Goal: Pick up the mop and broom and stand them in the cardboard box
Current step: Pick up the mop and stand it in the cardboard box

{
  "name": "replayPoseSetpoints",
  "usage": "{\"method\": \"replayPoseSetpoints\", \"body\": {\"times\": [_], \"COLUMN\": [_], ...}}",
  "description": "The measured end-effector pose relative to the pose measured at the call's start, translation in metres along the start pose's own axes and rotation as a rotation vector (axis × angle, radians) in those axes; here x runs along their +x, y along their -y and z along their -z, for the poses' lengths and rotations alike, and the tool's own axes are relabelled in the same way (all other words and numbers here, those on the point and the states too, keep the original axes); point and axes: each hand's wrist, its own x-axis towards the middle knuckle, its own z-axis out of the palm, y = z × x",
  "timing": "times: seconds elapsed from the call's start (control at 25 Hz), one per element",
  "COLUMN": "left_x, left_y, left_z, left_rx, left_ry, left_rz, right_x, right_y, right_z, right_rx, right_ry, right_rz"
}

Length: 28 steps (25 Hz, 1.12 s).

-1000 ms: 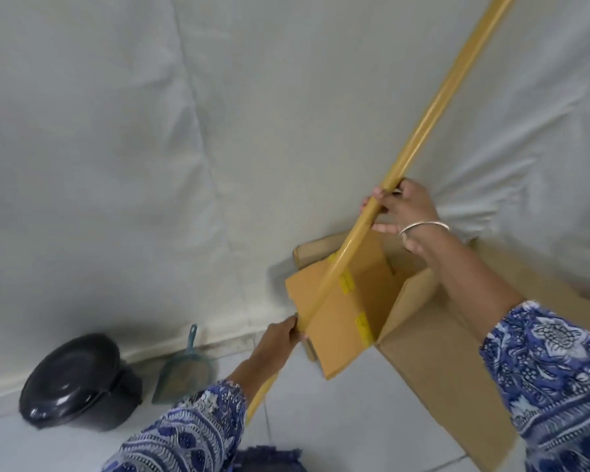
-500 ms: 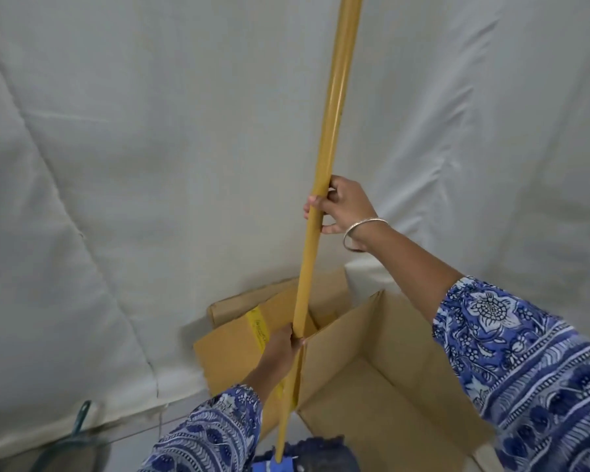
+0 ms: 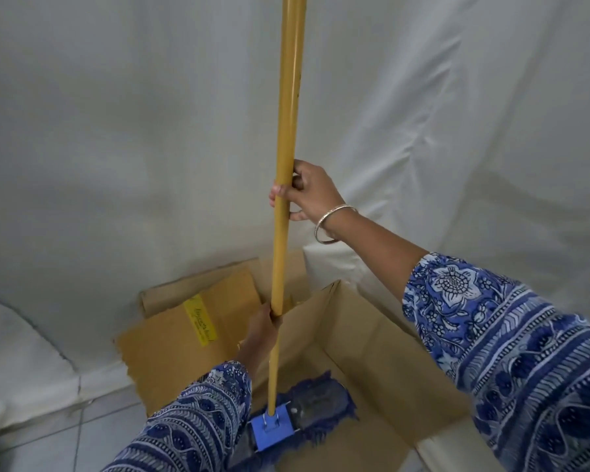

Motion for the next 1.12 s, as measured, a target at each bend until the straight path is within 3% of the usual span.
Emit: {"method": "replayPoseSetpoints", "body": {"times": [0.56, 1.12], "left_x": [0.126, 0.184], "left_y": [-0.012, 0.004], "left_z": [-0.08, -0.123], "left_rx": [-0.1, -0.063], "left_ry": [-0.161, -0.116], "left_rz": [0.31, 0.446], "right_x": [0.14, 0.195], "right_y": [-0.114, -0.193], "right_z": [0.044, 0.056], "right_rx": [-0.087, -0.102], "right_ry": [0.27, 0.353], "right_rz": [0.037, 0.008]}}
